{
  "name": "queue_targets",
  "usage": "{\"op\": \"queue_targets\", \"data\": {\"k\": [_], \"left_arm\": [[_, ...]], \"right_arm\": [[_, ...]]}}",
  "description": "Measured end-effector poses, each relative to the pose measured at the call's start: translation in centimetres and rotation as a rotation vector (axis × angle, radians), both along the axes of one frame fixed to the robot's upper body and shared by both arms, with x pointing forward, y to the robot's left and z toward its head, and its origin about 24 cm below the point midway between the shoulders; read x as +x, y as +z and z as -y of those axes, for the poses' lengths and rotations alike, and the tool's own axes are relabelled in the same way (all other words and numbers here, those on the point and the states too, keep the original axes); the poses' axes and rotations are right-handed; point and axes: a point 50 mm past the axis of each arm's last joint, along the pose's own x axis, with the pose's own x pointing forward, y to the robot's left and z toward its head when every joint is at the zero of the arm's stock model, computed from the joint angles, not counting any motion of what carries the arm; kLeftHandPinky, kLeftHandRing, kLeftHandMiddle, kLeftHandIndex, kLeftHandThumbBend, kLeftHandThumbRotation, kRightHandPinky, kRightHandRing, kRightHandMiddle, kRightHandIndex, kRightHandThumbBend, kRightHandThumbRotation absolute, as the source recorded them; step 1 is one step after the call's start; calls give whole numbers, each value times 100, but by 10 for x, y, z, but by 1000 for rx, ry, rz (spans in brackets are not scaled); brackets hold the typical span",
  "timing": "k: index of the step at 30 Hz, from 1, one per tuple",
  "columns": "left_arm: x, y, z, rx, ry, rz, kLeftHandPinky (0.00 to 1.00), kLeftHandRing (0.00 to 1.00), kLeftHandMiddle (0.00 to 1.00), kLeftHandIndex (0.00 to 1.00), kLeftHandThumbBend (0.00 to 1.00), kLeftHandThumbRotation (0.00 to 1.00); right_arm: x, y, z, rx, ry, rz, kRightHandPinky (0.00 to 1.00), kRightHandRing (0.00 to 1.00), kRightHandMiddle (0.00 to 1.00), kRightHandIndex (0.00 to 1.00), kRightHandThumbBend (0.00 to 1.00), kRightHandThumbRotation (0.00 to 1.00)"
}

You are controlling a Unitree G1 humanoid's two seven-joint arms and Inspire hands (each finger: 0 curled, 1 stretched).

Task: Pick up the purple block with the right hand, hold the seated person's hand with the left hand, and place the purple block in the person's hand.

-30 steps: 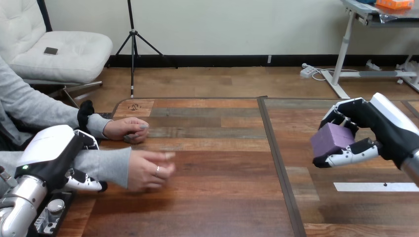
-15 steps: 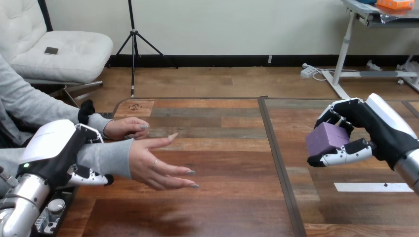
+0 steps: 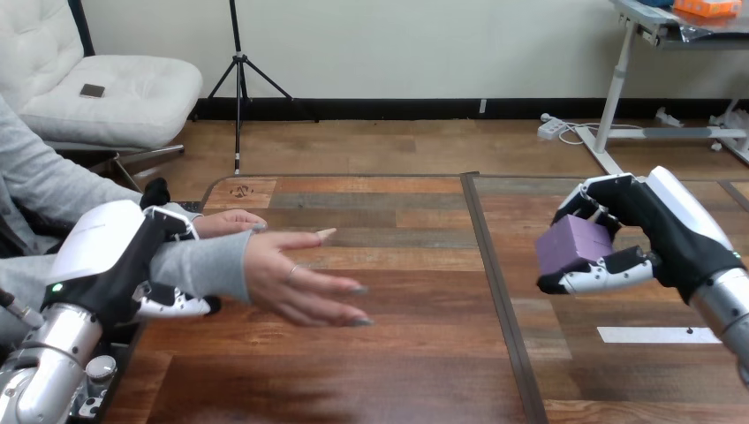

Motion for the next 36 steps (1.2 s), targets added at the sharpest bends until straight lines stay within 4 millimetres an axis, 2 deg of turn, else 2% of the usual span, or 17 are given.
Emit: {"op": "queue_targets", "data": {"k": [21,36], "left_arm": [[7,14,24,-64,-39,60,18,23,30,33,68,0],[10,13,37,-100,-52,75,17,22,29,32,71,0]], "right_arm": [[3,-15,-31,152,1,27,35,38,42,43,85,0],[4,-23,-56,238,15,39,35,37,41,43,84,0]]}}
